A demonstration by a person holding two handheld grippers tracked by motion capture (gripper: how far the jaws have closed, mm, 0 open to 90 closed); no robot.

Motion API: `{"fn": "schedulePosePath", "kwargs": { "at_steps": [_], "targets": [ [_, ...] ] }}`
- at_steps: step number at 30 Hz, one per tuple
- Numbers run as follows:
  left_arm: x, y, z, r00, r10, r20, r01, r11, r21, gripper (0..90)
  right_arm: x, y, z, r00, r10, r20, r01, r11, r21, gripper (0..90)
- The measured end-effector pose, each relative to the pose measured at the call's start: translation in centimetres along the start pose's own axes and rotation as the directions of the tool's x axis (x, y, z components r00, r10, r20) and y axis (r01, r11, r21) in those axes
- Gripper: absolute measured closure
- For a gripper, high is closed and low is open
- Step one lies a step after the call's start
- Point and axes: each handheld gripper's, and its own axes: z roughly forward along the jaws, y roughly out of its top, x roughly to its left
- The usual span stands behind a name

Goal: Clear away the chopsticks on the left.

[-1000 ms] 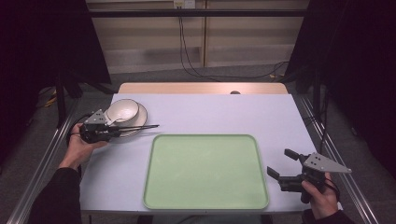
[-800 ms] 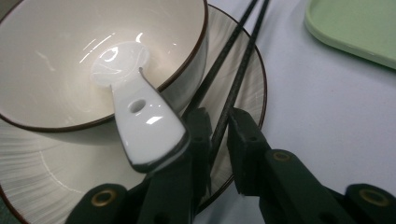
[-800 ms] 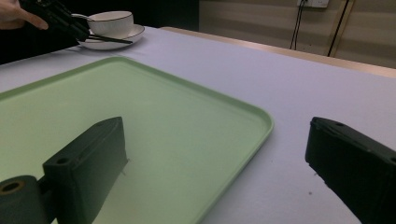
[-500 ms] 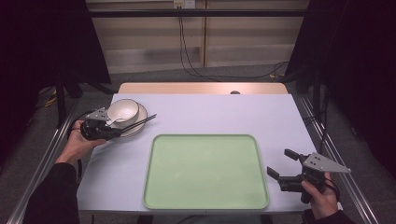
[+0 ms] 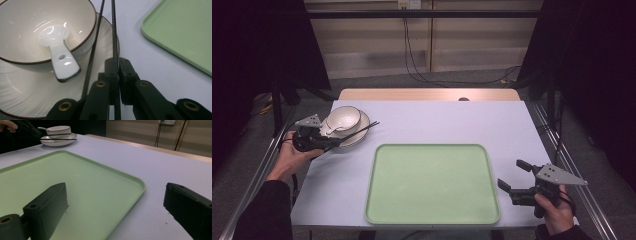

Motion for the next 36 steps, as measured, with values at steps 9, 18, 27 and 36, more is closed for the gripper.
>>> {"fn": "schedulePosePath", "kwargs": {
  "at_steps": [9,18,27,36],
  "targets": [
    [-1.2,-0.2,-1.5,0.9954,-0.094,-0.018,0.093,0.9947,-0.043,86.2,0.0,0.0,0.0,1.0,0.001,-0.002,-0.001,1.0,-0.005,4.7],
    [-4.4,-0.9,-3.4,0.9829,-0.17,-0.072,0.163,0.9827,-0.088,86.2,0.1,0.1,0.0,1.0,0.003,-0.006,-0.003,1.0,-0.009,4.7],
    [-8.7,-1.1,-4.0,0.974,-0.216,-0.068,0.207,0.9715,-0.114,86.2,0.1,0.1,0.1,1.0,-0.002,-0.009,0.002,1.0,-0.009,4.7],
    [-12.4,-1.2,-3.8,0.9637,-0.258,-0.07,0.248,0.9606,-0.126,86.2,0.1,0.1,0.1,0.9999,-0.008,-0.013,0.008,1.0,-0.007,4.7]
  ]
}}
